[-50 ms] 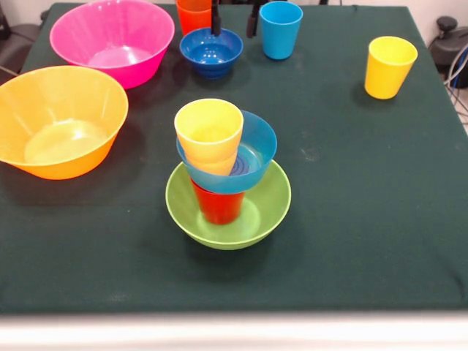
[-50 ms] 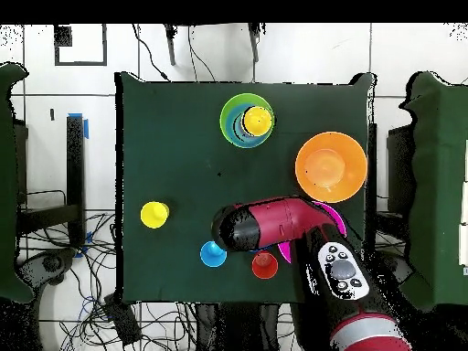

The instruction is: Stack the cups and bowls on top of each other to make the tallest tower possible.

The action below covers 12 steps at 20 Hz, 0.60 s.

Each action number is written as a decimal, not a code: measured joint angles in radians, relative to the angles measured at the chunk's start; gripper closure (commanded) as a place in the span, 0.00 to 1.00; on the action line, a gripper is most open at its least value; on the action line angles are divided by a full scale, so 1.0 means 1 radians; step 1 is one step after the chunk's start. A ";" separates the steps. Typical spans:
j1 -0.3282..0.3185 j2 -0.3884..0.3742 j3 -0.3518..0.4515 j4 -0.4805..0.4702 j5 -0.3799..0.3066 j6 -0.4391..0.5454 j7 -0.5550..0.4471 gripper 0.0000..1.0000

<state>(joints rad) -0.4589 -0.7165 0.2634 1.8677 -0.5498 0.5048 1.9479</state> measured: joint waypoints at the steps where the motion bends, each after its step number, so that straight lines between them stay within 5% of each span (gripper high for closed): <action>1: 0.004 0.006 -0.008 0.000 -0.001 -0.006 0.000 0.00; 12: 0.089 0.135 -0.119 -0.001 0.000 -0.113 0.000 0.00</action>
<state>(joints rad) -0.3699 -0.5818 0.1448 1.8668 -0.5497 0.3915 1.9479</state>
